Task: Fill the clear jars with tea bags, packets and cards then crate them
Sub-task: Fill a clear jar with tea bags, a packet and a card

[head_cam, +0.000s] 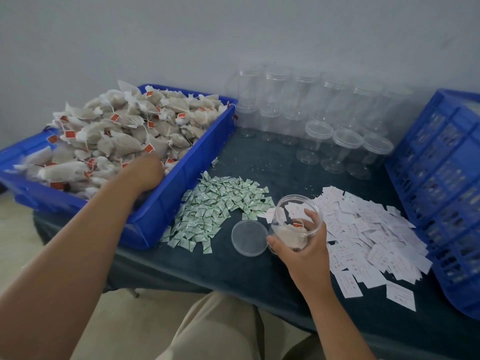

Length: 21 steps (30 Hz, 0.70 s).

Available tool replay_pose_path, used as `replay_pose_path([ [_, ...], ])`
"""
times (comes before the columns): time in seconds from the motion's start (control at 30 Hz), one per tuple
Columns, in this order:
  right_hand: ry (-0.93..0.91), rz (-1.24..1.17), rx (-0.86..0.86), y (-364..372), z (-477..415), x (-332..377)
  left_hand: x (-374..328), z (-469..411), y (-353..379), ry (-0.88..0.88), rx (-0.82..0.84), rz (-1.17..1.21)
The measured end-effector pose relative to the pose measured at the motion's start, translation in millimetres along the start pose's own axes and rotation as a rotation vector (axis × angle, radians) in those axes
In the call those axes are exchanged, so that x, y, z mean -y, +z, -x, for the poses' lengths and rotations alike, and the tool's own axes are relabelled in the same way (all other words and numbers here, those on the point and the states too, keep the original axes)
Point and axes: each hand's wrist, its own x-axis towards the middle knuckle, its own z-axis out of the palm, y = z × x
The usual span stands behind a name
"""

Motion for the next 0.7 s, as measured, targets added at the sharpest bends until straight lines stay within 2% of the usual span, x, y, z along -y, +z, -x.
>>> replay_pose_path([
  [0.1,0.0,-0.013,0.002,1.0,0.4,0.3,5.9,-7.5,-1.3,-0.043,-0.126,0.128],
  [0.17,0.0,-0.019,0.004,1.3,0.4,-0.2,8.3,-7.6,-3.2,-0.081,-0.178,0.295],
  [0.3,-0.002,-0.019,0.004,1.9,0.0,-2.7,3.6,-2.6,-11.2,-0.14,-0.162,0.898],
  [0.37,0.003,-0.029,0.007,2.0,-0.4,-4.8,-1.0,2.5,-19.6,-0.078,-0.208,1.032],
  [0.47,0.018,-0.039,0.014,3.1,-0.9,-7.0,-22.8,22.6,-41.0,0.072,-0.264,1.051],
  [0.63,0.026,-0.031,0.019,3.9,-1.7,-8.7,-116.0,83.8,-64.5,0.508,-0.202,0.861],
  [0.7,0.028,-0.034,0.017,4.1,-1.4,-8.7,-150.9,103.6,-54.0,0.619,-0.131,0.759],
])
